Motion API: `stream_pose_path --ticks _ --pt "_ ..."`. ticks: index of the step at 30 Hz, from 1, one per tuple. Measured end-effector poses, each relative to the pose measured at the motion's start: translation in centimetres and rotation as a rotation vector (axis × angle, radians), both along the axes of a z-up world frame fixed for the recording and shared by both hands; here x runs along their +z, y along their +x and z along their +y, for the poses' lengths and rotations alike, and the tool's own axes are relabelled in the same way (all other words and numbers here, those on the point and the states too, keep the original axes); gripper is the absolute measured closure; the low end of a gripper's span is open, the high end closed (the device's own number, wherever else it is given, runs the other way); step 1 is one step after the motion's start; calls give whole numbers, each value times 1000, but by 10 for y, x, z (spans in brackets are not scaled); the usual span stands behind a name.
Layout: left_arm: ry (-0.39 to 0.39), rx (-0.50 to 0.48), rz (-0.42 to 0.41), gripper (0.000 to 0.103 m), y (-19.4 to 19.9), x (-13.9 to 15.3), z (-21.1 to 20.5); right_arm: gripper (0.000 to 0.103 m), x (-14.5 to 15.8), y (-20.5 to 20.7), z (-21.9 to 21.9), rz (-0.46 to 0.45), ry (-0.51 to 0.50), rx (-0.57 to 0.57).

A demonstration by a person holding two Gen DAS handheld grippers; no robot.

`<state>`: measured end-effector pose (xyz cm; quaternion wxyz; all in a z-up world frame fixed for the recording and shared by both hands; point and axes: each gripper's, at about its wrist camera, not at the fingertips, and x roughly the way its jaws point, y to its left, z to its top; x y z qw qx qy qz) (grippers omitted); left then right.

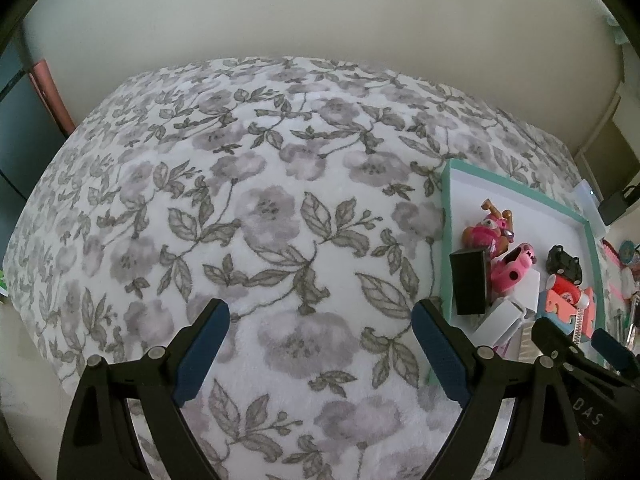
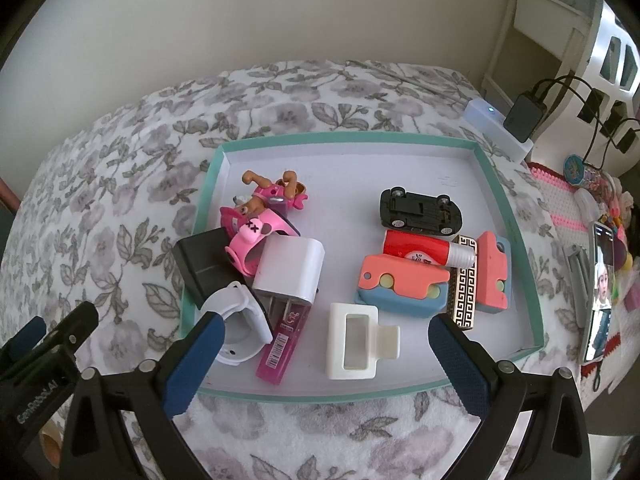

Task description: Organize rigid objects

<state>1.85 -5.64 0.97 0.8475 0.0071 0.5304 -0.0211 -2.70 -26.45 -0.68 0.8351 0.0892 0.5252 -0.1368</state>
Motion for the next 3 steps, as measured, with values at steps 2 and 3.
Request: stream_pose_path --ticks 2,3 --pt "3 4 1 10 0 0 0 0 0 0 -1 2 0 4" --pt "5 7 4 10 1 -1 0 0 -1 0 -1 3 0 4"
